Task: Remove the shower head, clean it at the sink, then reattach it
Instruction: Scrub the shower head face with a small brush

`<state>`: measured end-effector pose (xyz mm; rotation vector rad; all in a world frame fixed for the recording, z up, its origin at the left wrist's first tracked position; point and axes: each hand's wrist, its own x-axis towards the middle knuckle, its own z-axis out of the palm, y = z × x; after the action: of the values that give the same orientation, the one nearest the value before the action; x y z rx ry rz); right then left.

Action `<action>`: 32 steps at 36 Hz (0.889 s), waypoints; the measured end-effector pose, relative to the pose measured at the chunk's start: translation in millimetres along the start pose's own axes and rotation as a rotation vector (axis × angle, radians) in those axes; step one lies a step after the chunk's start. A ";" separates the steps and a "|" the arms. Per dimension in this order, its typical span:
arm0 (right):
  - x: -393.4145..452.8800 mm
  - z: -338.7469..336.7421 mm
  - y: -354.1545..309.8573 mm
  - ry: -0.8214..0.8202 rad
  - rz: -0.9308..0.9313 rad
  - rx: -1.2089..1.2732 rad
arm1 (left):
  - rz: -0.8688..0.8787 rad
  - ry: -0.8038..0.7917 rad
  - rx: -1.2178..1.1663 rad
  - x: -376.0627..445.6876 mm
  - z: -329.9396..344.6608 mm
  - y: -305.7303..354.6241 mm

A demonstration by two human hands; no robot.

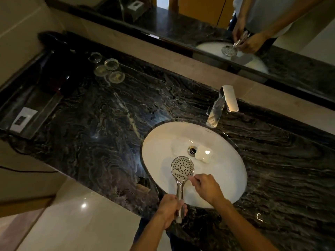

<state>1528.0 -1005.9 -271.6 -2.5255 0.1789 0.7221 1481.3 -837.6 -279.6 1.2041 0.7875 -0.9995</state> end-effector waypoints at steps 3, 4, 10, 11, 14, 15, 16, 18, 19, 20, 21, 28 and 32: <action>7.8 -8.7 -1.0 0.027 -0.015 -0.034 | 0.005 0.004 0.003 -0.4 1.2 1.2; 12.3 -14.1 -2.9 0.063 -0.006 -0.052 | 0.008 0.005 0.000 -1.2 1.5 1.3; 28.7 -30.0 -14.9 0.130 0.064 -0.063 | 0.011 0.008 0.012 -5.1 2.8 0.3; 26.7 -26.1 -16.5 0.085 0.054 -0.072 | 0.008 0.016 0.010 -4.8 3.1 0.3; 15.8 -12.2 -15.8 -0.012 -0.007 -0.141 | -0.002 0.026 0.002 -4.0 3.2 1.5; 13.3 -10.1 -14.5 -0.024 -0.023 -0.165 | -0.004 0.024 -0.002 -4.1 3.2 2.2; 12.4 -10.3 -13.4 -0.028 -0.031 -0.184 | -0.005 0.021 -0.004 -4.4 2.9 2.6; 15.1 -16.1 -13.3 -0.009 -0.016 -0.194 | -0.004 0.018 0.001 -5.3 2.6 2.7; 17.9 -20.7 -14.2 0.017 0.000 -0.188 | -0.001 0.018 0.006 -5.7 2.4 2.6; 20.6 -26.0 -15.6 0.055 0.019 -0.184 | 0.002 0.018 0.010 -6.1 2.8 2.3; 23.4 -31.0 -17.0 0.099 0.035 -0.184 | 0.006 0.017 0.013 -6.5 3.3 2.2; 18.7 -19.6 -13.6 -0.032 -0.002 -0.146 | 0.001 0.029 -0.006 -8.5 3.0 2.9; 11.3 -10.6 -4.4 -0.094 -0.078 -0.235 | 0.012 0.025 -0.011 -9.1 2.3 3.2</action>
<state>1543.7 -1007.3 -267.9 -2.6938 -0.0398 0.8723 1480.8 -837.9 -269.8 1.2122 0.8037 -0.9711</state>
